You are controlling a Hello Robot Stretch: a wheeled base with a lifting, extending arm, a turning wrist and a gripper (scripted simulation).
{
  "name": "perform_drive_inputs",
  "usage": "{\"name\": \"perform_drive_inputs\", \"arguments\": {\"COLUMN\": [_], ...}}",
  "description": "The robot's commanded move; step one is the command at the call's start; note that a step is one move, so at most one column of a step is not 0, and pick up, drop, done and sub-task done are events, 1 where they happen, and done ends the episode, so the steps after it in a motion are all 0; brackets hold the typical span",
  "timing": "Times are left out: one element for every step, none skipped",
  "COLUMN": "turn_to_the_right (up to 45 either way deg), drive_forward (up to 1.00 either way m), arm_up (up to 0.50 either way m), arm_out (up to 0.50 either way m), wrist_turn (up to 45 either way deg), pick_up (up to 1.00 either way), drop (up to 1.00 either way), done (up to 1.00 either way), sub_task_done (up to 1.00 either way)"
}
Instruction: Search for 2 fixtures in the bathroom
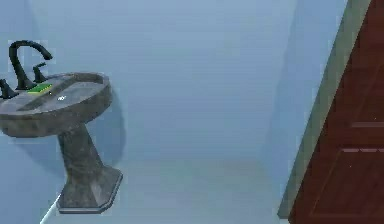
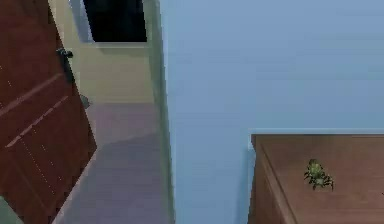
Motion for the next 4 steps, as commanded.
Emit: {"name": "perform_drive_inputs", "arguments": {"turn_to_the_right": [-18.0, 0.0, -18.0, 0.0], "drive_forward": [0.0, 0.45, 0.0, 0.0], "arm_up": [0.0, 0.0, 0.0, 0.0], "arm_out": [0.0, 0.0, 0.0, 0.0], "wrist_turn": [0.0, 0.0, 0.0, 0.0], "pick_up": [0.0, 0.0, 0.0, 0.0], "drop": [0.0, 0.0, 0.0, 0.0], "done": [0.0, 0.0, 0.0, 0.0], "sub_task_done": [0.0, 0.0, 0.0, 1.0]}}
